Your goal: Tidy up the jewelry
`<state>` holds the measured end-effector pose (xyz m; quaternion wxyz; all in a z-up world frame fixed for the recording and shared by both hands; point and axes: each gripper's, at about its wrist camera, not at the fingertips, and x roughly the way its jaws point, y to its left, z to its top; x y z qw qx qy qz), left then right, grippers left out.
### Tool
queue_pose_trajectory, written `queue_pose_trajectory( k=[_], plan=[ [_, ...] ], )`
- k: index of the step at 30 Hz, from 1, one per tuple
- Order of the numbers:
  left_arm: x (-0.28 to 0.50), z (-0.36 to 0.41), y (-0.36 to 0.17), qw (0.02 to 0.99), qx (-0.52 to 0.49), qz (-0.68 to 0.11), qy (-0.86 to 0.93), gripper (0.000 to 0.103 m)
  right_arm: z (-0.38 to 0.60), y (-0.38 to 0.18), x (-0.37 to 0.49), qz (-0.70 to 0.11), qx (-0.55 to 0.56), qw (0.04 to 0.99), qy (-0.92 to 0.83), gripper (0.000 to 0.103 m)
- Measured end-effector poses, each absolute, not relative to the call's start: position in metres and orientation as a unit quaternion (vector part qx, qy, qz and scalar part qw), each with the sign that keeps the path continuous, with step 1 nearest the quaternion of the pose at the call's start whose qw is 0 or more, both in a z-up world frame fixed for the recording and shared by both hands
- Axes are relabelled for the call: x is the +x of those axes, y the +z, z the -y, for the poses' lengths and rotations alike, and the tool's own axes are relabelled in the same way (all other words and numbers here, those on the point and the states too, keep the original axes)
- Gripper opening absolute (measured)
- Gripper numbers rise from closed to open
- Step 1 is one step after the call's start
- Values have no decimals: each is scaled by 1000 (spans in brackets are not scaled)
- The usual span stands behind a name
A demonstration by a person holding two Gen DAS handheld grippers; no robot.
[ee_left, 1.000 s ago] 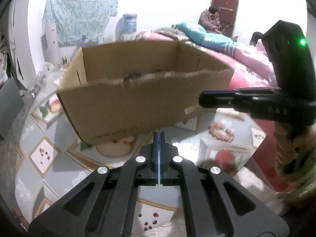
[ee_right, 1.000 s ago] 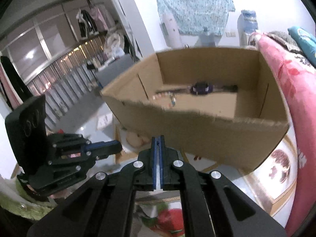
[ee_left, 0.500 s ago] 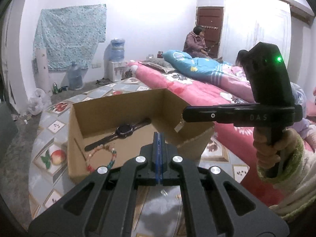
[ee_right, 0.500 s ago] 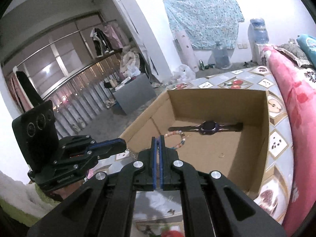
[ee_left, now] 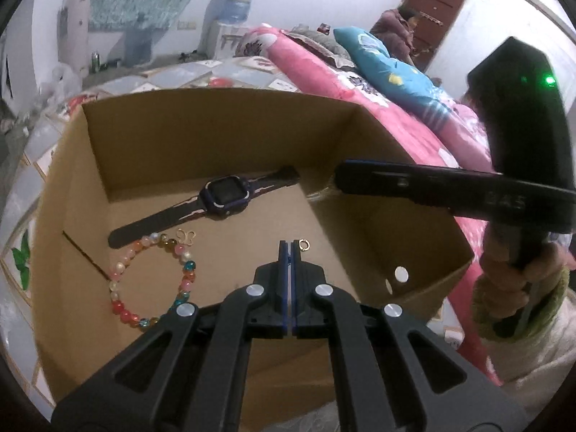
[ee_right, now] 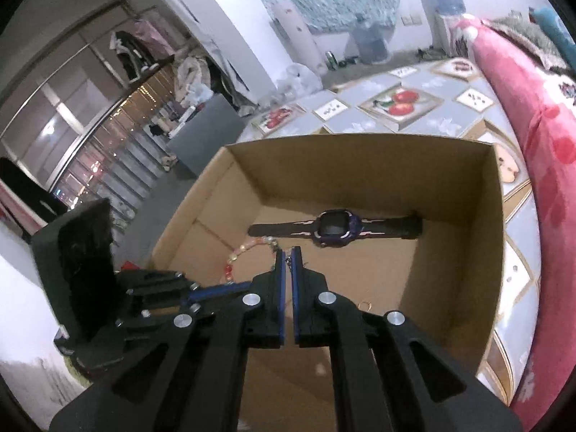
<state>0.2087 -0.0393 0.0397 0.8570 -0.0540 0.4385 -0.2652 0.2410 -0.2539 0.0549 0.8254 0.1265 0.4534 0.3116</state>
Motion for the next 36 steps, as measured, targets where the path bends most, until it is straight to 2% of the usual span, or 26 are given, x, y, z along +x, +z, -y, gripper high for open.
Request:
queue_pose_trajectory(
  k=[3, 6, 11, 13, 17, 19, 21, 23, 25, 31, 36],
  plan=[
    [211, 37, 38, 861, -55, -437, -255, 17, 254, 49, 248, -458, 138, 822, 310, 4],
    [214, 33, 36, 861, -60, -442, -245, 26, 256, 44, 250, -458, 142, 822, 307, 5],
    [218, 25, 38, 864, -73, -445, -226, 30, 264, 48, 247, -447, 148, 828, 305, 5],
    [214, 21, 43, 869, -75, -437, -218, 37, 267, 53, 242, -438, 149, 832, 306, 5],
    [197, 14, 61, 883, -74, -411, -212, 43, 278, 74, 216, -398, 149, 849, 314, 5],
    [176, 8, 75, 898, -68, -381, -211, 51, 286, 87, 193, -367, 147, 861, 321, 6],
    [154, 3, 86, 909, -59, -352, -216, 57, 292, 99, 169, -337, 142, 871, 328, 18],
    [128, -3, 94, 916, -52, -328, -224, 63, 300, 107, 138, -303, 129, 885, 330, 24],
    [106, -9, 97, 920, -47, -315, -229, 67, 304, 109, 107, -281, 110, 893, 332, 26],
    [54, -20, 78, 919, -40, -317, -229, 70, 303, 77, 53, -314, 98, 888, 320, 28],
    [40, -3, 38, 910, -13, -354, -217, 70, 286, 15, 40, -396, 154, 851, 310, 27]
  ],
)
